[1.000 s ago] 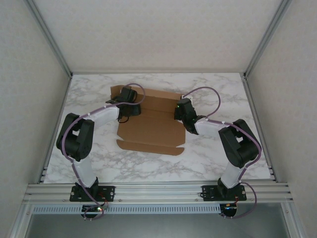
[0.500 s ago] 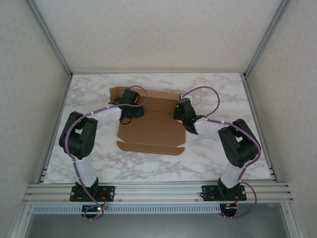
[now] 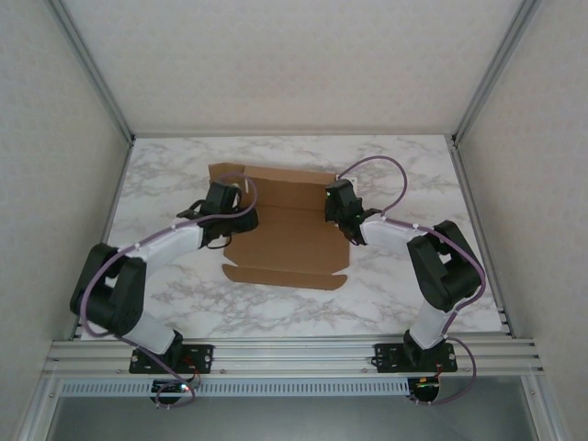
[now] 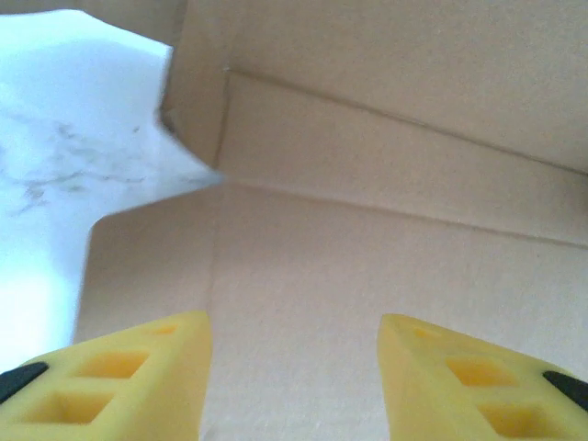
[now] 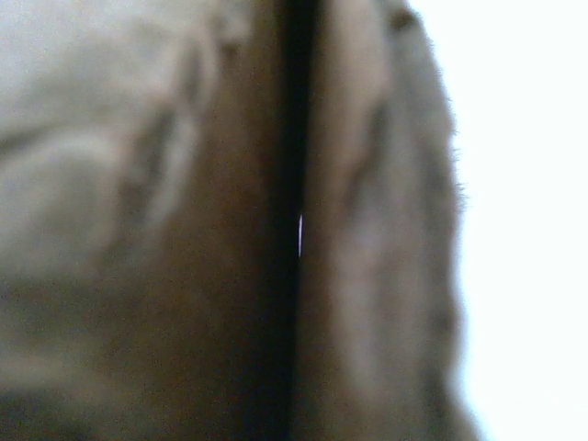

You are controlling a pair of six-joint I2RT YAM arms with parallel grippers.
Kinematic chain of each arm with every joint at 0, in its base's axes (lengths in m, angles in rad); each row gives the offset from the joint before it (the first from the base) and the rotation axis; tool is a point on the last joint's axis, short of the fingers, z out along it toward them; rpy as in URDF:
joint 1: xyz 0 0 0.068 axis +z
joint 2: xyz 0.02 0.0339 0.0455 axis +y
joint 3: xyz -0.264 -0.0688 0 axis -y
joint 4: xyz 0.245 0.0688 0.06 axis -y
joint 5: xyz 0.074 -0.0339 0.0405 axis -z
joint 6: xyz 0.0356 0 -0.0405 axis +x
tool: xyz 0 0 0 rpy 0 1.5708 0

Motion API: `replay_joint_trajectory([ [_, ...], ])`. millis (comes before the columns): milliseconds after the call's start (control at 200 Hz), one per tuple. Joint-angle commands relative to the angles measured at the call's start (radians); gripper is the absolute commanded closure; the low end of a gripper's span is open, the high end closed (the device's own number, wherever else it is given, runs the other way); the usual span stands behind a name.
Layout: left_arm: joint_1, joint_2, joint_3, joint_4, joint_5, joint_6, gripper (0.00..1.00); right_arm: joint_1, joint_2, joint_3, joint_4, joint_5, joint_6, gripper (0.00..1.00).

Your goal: Fold the paper box

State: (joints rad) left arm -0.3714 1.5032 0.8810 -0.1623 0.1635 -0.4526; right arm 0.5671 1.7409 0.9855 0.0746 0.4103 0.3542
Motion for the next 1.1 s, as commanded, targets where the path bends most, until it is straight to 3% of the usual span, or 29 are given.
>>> replay_joint_trajectory([
  [0,0.009,-0.111,-0.042,-0.038,-0.043,-0.034,0.49,-0.014,-0.016,0.013,-0.075,0.027,-0.007,1.0],
  [195,0.036,-0.275,-0.048,-0.09,-0.112,-0.028,0.5,-0.018,-0.007,0.009,-0.062,0.0,-0.027,1.0],
  [360,0.142,-0.311,0.045,-0.085,-0.118,-0.061,0.5,-0.017,-0.004,0.004,-0.051,-0.025,-0.035,1.0],
  [536,0.201,-0.209,0.189,-0.067,-0.196,-0.047,0.48,-0.017,-0.001,-0.002,-0.042,-0.047,-0.045,1.0],
  [756,0.34,-0.049,0.257,0.023,-0.191,-0.11,0.48,-0.017,0.0,-0.004,-0.037,-0.071,-0.047,1.0],
  [971,0.401,0.186,0.341,0.094,0.018,-0.091,0.5,-0.016,0.005,-0.004,-0.035,-0.087,-0.044,1.0],
  [1096,0.401,0.171,0.295,0.105,0.017,-0.14,0.51,-0.018,0.002,-0.002,-0.042,-0.082,-0.04,1.0],
])
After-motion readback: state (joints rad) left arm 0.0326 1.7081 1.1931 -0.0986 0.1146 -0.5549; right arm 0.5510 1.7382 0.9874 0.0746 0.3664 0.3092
